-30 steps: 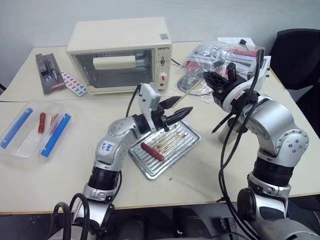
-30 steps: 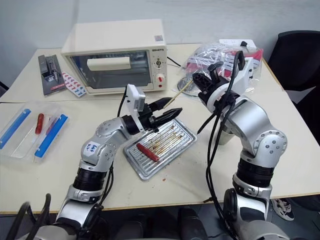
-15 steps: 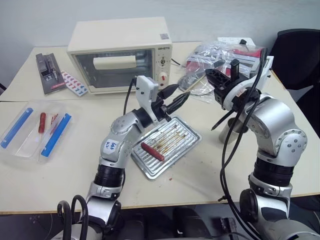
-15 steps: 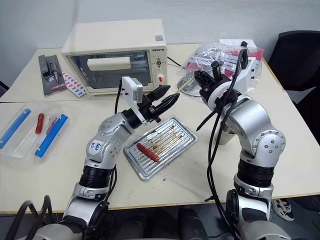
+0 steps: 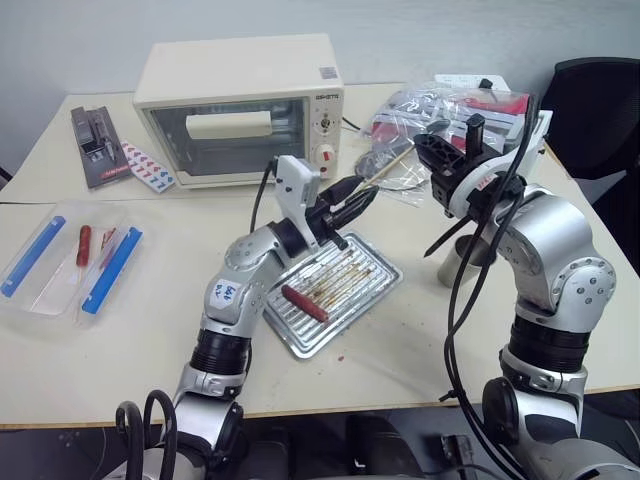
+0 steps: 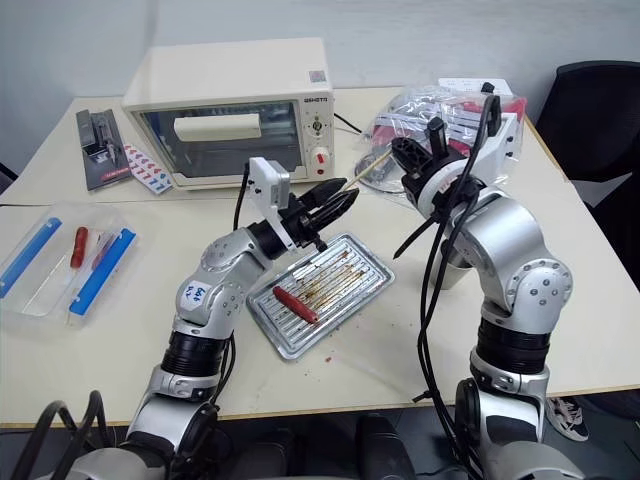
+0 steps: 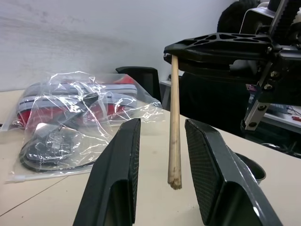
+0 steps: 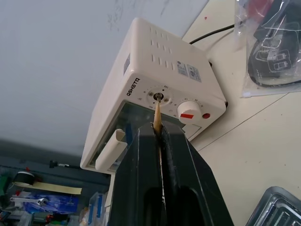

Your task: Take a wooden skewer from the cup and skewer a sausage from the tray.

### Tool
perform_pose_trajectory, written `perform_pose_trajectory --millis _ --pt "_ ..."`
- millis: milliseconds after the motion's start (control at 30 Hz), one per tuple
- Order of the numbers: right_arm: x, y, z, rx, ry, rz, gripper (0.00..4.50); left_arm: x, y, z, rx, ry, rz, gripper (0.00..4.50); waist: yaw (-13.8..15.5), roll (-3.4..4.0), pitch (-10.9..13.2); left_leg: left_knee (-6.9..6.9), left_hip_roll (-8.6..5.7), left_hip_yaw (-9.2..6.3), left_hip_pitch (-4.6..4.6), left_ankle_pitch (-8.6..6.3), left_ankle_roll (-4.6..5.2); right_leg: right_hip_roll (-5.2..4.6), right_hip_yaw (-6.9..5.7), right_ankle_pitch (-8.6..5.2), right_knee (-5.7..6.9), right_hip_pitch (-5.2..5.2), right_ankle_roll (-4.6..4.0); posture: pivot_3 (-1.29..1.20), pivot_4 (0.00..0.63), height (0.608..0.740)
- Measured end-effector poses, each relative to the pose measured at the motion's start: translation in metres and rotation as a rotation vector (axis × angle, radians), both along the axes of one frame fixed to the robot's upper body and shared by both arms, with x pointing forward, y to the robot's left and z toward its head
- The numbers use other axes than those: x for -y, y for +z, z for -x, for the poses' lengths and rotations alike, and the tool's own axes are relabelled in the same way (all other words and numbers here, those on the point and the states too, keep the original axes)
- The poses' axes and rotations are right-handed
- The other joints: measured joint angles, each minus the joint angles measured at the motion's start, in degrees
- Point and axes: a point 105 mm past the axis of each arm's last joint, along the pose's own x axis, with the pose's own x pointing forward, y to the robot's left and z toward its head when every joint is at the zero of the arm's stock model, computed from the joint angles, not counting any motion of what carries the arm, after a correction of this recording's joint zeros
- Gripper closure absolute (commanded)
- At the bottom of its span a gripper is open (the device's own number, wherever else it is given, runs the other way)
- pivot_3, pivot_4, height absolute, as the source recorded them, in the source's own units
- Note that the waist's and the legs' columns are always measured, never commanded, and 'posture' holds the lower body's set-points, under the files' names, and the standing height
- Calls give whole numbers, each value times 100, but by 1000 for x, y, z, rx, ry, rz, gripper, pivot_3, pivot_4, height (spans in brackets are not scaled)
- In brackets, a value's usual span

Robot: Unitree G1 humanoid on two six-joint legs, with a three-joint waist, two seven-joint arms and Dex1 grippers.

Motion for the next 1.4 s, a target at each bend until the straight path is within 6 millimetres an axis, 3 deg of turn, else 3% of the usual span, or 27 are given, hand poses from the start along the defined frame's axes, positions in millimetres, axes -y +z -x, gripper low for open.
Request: perform_pose_trajectory --millis 367,467,600,867,900,933,1100,1400 --pt "-3 0 1 0 13 4 4500 1 0 1 -3 -9 4 2926 2 0 0 0 0 0 0 0 0 0 0 0 -2 0 0 0 150 740" --pt "-3 0 1 1 13 4 4500 2 0 1 -3 -14 8 3428 3 0 0 0 1 0 0 0 0 0 0 0 -2 0 0 0 150 740" --pt "-3 0 1 2 13 3 4500 4 2 1 -3 -18 20 4420 2 0 0 0 0 0 0 0 0 0 0 0 -2 0 0 0 150 740" --pt "0 0 0 2 3 -8 4500 6 2 2 -9 -32 19 4470 3 0 0 -2 1 0 -1 0 0 0 0 0 -3 0 0 0 150 740" --pt "0 0 0 2 3 -8 4500 6 2 2 -11 -33 19 3951 3 0 0 -2 1 0 -1 0 0 0 0 0 -3 0 0 0 150 740" --pt "0 0 0 2 3 -8 4500 6 2 2 -12 -33 21 3873 3 0 0 -2 1 0 -1 0 0 0 0 0 -3 0 0 0 150 740" --pt "1 0 0 2 1 -6 4500 4 4 1 -12 -24 30 2674 3 0 0 -2 1 0 -1 0 0 0 0 0 -4 0 0 0 150 740" --pt "1 0 0 2 0 -8 4500 7 12 3 4 -37 46 2674 5 0 0 -3 1 0 -2 0 0 0 -1 0 -6 0 0 0 150 740"
